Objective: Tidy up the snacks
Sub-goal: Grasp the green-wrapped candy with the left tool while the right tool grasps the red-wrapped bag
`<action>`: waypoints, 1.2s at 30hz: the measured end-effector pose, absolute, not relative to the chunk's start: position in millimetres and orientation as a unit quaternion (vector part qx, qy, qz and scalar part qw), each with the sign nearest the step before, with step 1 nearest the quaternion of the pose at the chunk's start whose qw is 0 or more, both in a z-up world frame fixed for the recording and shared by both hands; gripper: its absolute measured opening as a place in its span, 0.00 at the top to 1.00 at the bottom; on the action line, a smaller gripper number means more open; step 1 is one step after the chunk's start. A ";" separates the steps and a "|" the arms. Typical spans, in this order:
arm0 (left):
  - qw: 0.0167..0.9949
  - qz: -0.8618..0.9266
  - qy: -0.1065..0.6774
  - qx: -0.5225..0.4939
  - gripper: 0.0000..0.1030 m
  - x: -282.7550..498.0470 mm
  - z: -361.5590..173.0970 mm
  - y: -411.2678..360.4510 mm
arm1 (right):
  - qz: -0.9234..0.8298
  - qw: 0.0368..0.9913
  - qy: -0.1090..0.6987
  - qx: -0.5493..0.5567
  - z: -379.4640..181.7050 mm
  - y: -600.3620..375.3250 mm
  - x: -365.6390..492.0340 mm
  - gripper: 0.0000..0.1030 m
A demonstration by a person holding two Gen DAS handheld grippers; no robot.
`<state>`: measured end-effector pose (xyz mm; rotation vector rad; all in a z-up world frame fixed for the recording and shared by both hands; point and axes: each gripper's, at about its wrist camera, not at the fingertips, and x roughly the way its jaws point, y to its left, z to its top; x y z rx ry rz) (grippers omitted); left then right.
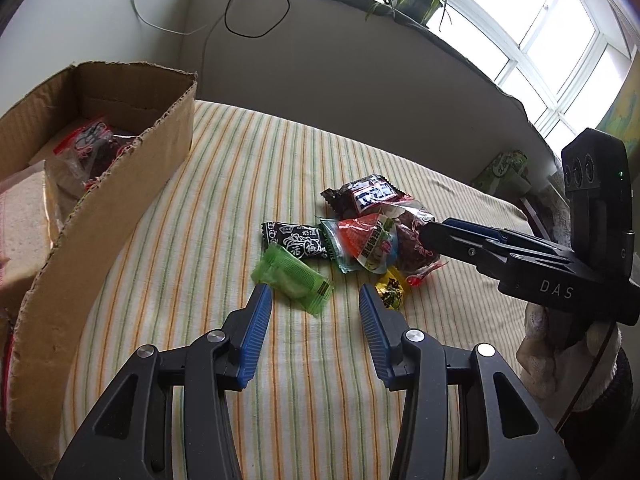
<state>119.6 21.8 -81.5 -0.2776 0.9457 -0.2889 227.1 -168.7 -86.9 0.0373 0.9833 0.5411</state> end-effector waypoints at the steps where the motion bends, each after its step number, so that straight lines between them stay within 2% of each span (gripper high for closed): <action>1: 0.871 -0.138 0.453 -0.129 0.57 120.9 -81.8 19.8 | 0.257 0.846 0.467 0.018 -88.0 -168.4 227.9 0.43; 5: 0.873 -0.135 0.455 -0.115 0.57 123.3 -83.6 13.7 | 0.257 0.844 0.470 0.017 -92.0 -166.4 230.9 0.46; 7: 0.874 -0.132 0.455 -0.108 0.62 124.8 -84.6 10.5 | 0.259 0.843 0.472 0.016 -93.6 -164.6 232.3 0.47; 15: 0.877 -0.111 0.457 -0.096 0.62 132.0 -87.6 14.5 | 0.258 0.842 0.475 0.000 -99.4 -156.2 235.4 0.49; 21: 0.880 -0.102 0.455 -0.093 0.62 135.4 -87.5 12.1 | 0.254 0.841 0.477 -0.003 -104.5 -154.2 236.8 0.56; 24: 0.884 -0.101 0.450 -0.075 0.63 134.4 -88.7 8.7 | 0.254 0.840 0.480 -0.008 -105.8 -155.2 236.2 0.64; 30: 0.886 -0.095 0.451 -0.056 0.79 134.9 -89.0 11.1 | 0.252 0.840 0.479 -0.013 -105.6 -158.1 235.0 0.66; 36: 0.886 -0.097 0.452 -0.036 0.80 132.7 -89.0 8.7 | 0.251 0.840 0.481 -0.012 -107.2 -157.0 235.7 0.66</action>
